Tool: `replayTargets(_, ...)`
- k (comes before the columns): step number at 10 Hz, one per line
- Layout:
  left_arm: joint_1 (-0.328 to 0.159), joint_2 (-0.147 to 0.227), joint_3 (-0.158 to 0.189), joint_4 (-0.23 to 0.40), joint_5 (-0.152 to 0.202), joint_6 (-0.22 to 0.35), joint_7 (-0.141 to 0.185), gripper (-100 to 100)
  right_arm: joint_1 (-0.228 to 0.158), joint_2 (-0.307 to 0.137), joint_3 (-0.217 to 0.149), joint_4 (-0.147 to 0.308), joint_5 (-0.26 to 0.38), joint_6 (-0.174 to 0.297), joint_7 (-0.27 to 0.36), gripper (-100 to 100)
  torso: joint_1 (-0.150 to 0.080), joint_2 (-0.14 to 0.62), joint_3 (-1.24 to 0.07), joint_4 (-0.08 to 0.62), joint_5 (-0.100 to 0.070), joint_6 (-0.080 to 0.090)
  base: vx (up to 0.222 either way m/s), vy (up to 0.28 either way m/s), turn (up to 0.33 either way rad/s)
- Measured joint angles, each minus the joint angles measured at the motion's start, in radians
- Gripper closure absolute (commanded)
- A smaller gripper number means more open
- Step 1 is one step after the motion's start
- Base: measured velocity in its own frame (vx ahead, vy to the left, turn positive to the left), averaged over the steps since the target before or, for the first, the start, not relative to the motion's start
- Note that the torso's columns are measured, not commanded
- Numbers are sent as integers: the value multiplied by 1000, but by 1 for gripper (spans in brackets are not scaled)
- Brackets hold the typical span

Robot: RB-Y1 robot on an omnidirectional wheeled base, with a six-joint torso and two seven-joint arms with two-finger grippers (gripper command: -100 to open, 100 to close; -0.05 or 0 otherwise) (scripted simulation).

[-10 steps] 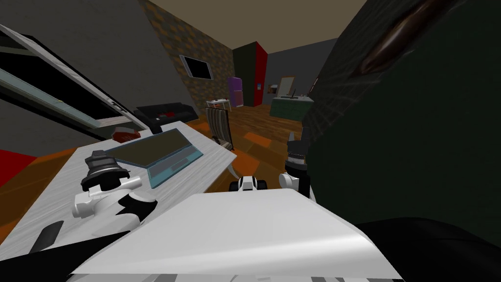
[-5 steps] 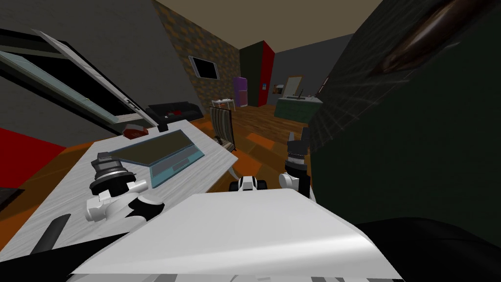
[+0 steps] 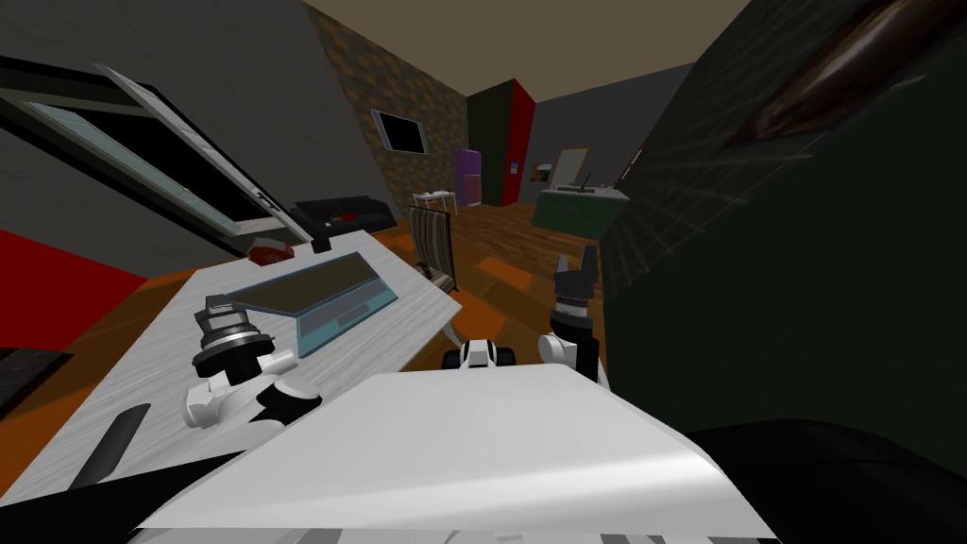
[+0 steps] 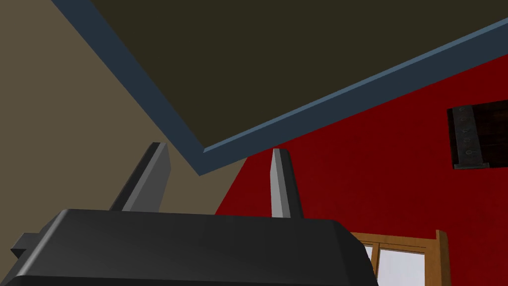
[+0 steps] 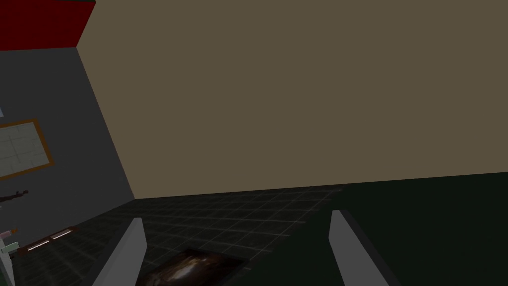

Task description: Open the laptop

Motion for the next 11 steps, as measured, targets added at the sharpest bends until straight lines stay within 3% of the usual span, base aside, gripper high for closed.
replayTargets(3,24,-30,-62,-45,79,-20,-31,100,0,0,0,0,0,0,0,0,-6,-2,-2,0,-3,0,-28,50,-56)
replayTargets(11,37,-38,-230,32,319,-193,-199,100,0,0,0,0,0,0,0,0,-6,2,1,1,-3,-2,-31,38,-49)
